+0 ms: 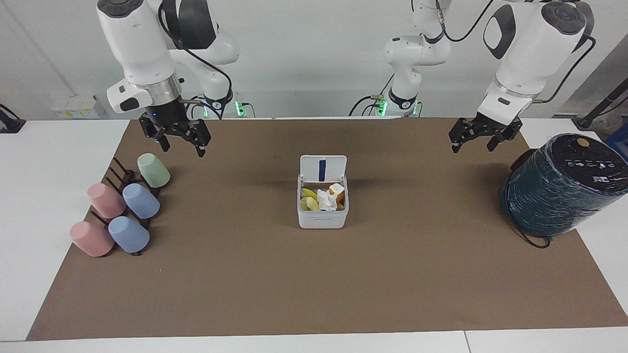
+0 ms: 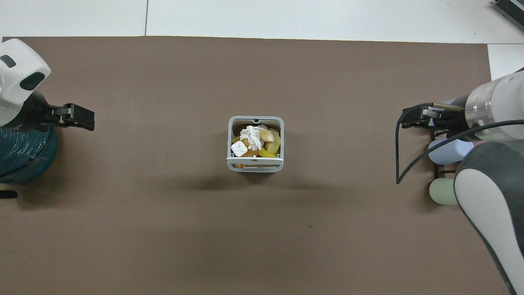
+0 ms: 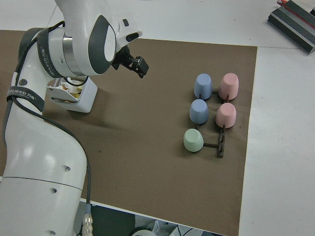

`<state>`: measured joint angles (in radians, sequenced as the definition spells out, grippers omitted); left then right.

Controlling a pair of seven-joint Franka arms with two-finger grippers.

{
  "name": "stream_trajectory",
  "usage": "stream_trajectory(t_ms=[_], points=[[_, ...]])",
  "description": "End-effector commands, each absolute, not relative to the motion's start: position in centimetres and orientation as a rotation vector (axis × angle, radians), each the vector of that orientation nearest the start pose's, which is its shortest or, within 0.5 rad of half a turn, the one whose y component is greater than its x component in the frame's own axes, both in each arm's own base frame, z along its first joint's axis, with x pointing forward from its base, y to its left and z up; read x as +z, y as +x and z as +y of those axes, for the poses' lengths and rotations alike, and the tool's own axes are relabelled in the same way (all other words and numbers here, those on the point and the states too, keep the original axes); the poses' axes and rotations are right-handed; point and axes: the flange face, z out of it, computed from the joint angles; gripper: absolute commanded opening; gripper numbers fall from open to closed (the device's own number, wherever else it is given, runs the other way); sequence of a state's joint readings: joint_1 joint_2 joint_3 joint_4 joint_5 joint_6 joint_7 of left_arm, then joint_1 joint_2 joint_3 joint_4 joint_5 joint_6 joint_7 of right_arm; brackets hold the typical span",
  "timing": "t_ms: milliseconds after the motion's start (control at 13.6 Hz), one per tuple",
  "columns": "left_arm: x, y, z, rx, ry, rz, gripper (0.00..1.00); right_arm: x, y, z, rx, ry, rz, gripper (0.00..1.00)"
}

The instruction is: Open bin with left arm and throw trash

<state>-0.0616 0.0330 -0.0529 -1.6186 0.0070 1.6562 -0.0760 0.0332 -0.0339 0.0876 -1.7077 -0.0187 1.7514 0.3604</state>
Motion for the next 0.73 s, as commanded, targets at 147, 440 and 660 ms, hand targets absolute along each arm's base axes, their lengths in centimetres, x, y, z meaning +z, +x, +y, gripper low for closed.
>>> stream_trajectory(t_ms=[147,440,660], points=[[59.2,55.7,-6.2,-0.014,-3.143,0.062,1.0,61.6,55.0,4.9,-0.02,-3.131,0.335,1.0],[59.2,55.7,-6.2,-0.014,-3.143,0.062,1.0,61.4,54.9,3.9,0.004,-3.148,0.241,1.0],[59.2,55.7,-6.2,-0.017,-3.143,0.062,1.0,61.1,54.7,3.6,0.041,-3.147,0.242,1.0]])
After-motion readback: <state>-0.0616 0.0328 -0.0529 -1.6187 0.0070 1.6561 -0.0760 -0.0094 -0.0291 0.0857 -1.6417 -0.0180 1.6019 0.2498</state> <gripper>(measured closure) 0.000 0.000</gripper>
